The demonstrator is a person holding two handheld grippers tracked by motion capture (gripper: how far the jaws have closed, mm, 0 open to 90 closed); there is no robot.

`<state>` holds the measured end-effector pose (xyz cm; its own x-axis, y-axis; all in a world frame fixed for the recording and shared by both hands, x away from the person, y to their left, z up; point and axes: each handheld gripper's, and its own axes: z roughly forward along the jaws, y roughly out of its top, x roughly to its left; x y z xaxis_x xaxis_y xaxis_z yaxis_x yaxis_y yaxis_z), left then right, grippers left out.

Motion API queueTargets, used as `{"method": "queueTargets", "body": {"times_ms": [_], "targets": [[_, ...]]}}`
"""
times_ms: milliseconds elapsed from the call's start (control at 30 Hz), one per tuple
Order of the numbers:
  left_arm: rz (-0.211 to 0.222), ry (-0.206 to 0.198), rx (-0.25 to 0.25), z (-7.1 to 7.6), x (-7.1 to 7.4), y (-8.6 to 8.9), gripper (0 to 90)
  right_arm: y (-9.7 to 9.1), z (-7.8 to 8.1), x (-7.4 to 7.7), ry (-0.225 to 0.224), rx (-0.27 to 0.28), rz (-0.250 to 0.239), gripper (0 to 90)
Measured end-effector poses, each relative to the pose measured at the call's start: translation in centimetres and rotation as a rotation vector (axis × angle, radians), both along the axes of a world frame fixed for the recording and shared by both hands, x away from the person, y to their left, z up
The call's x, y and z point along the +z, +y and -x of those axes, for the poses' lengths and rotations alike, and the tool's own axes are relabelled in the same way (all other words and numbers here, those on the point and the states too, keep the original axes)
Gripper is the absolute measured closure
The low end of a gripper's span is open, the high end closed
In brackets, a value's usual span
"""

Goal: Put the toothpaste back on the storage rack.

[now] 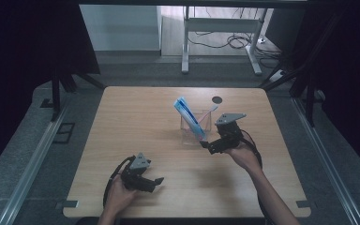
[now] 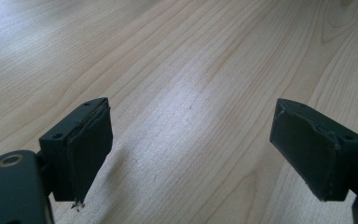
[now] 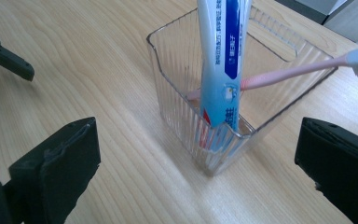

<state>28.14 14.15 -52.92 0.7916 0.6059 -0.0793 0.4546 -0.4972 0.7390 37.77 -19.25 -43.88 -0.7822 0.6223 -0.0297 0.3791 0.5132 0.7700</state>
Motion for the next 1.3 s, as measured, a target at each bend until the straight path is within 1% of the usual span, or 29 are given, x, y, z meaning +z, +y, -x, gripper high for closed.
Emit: {"method": "queueTargets", "body": {"times_ms": [100,267,567,667,800,1000,1167,1300], "targets": [[0.006,-0.001,-0.001,0.0,0.0,0.0,13.2,-0.3,0.3,-0.2,0.0,-0.001,0.003,0.2],[0.028,0.004,0.005,0.0,0.0,0.1,13.1,-0.7,0.9,-0.5,0.0,-0.003,0.003,0.2],[0.045,0.007,0.006,-0.1,0.0,0.2,13.0,-1.5,1.9,-1.1,-0.001,-0.009,0.001,0.2],[0.053,0.016,0.01,-0.1,0.0,0.2,13.0,-1.8,2.3,-1.2,-0.003,-0.01,0.002,0.3],[0.054,0.019,0.012,-0.1,-0.1,0.2,12.9,-2.1,2.9,-1.3,-0.005,-0.014,0.0,0.3],[0.049,-0.002,0.012,-0.1,0.1,0.2,12.9,-2.8,3.7,-1.5,-0.005,-0.022,-0.001,0.3],[0.044,-0.004,0.027,0.0,0.1,0.2,12.9,-3.6,4.4,-1.7,-0.005,-0.03,-0.002,0.4],[0.046,-0.011,0.029,0.0,0.2,0.2,12.9,-4.3,4.9,-1.7,-0.004,-0.038,-0.005,0.6]]}}
